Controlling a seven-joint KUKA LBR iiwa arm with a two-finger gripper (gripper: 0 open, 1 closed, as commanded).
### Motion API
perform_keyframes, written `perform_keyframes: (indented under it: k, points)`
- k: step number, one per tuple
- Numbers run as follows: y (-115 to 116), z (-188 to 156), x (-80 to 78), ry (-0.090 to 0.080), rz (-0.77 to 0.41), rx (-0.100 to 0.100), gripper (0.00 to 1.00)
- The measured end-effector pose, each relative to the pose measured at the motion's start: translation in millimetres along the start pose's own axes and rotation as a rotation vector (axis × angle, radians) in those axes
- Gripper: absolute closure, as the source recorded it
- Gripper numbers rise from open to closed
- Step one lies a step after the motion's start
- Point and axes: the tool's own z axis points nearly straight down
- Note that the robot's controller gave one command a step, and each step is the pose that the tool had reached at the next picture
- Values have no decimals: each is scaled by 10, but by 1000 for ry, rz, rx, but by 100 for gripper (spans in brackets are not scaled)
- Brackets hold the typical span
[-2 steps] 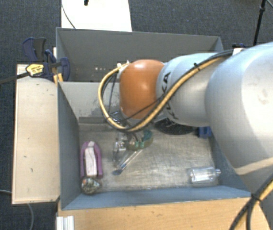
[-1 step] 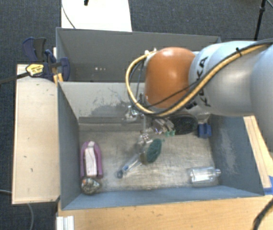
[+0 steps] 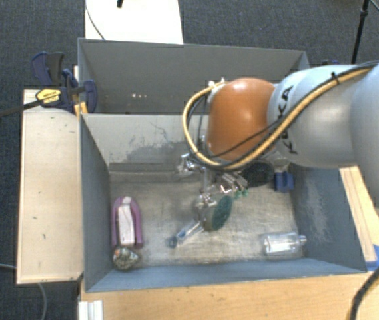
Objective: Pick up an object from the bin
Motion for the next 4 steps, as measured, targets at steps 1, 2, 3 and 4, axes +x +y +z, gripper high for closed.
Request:
perform_keyframes:
  k: [1,2,3,4]
  points:
    - [-56,88,77,21,8,4,100]
    - [-59,88,78,22,12,4,0]
    - [-250,-155,966,18,-368,1,0]
    - [-597,196,1072,30,-661,-8,0]
